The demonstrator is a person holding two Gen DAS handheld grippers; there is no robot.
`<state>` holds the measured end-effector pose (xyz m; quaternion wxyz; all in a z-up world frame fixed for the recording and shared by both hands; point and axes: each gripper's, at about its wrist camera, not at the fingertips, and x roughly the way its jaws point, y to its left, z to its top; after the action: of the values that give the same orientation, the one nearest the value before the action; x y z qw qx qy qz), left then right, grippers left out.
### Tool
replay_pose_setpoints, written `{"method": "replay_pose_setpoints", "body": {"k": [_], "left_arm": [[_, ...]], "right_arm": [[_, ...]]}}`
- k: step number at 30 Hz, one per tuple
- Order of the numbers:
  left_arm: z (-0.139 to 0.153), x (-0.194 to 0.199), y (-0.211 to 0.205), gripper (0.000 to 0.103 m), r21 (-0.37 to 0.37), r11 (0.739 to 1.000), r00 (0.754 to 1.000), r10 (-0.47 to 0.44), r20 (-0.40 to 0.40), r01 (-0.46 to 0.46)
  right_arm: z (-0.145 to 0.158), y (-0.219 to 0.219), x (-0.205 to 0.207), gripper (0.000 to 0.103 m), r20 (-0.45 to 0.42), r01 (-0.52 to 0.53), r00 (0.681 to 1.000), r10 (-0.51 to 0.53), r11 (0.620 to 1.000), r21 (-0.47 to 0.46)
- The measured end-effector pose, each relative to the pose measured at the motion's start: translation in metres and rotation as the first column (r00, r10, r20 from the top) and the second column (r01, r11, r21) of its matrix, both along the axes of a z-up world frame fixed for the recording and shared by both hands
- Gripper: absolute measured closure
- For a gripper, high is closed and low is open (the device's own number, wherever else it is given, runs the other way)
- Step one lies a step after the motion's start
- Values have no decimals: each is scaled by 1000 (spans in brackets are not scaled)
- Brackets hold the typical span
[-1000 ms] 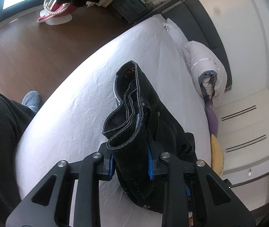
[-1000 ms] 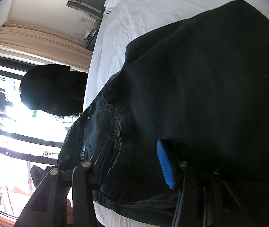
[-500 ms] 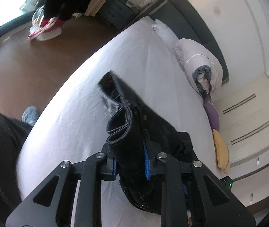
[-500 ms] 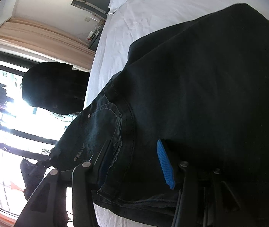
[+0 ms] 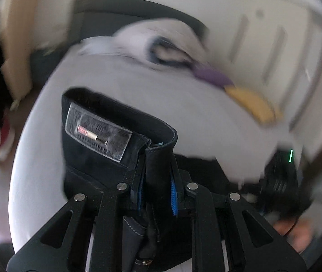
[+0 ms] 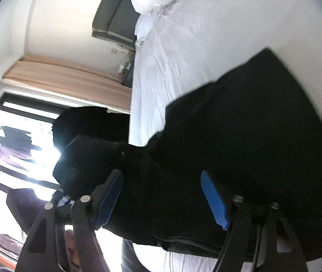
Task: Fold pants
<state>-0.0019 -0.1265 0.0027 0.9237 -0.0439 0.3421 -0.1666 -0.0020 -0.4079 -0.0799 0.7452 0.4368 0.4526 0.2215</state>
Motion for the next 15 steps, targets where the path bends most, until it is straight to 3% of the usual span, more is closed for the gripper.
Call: {"method": "replay_pose_setpoints", "body": {"k": [3,5,9,15], "left_arm": [[-29,-3,-50,87,129,988,996,-86,-10,87],[-50,-9,-65,87,145,982,992,-115,-59,123],[-72,-33,-86,87,241,950,980,-190,-64,200],[-86,-64,-109,87,293,919,964,-264,-38,264]], "right_arm": [[8,-14,6,20,25,-23,999,22,999,24],[6,-22,12,19,9,-44,999,43,998,38],[-4,-22,25,18,-50,-102,994,102,995,1],[-13,4,48,18,-91,-202,976,198,979,-40]]}}
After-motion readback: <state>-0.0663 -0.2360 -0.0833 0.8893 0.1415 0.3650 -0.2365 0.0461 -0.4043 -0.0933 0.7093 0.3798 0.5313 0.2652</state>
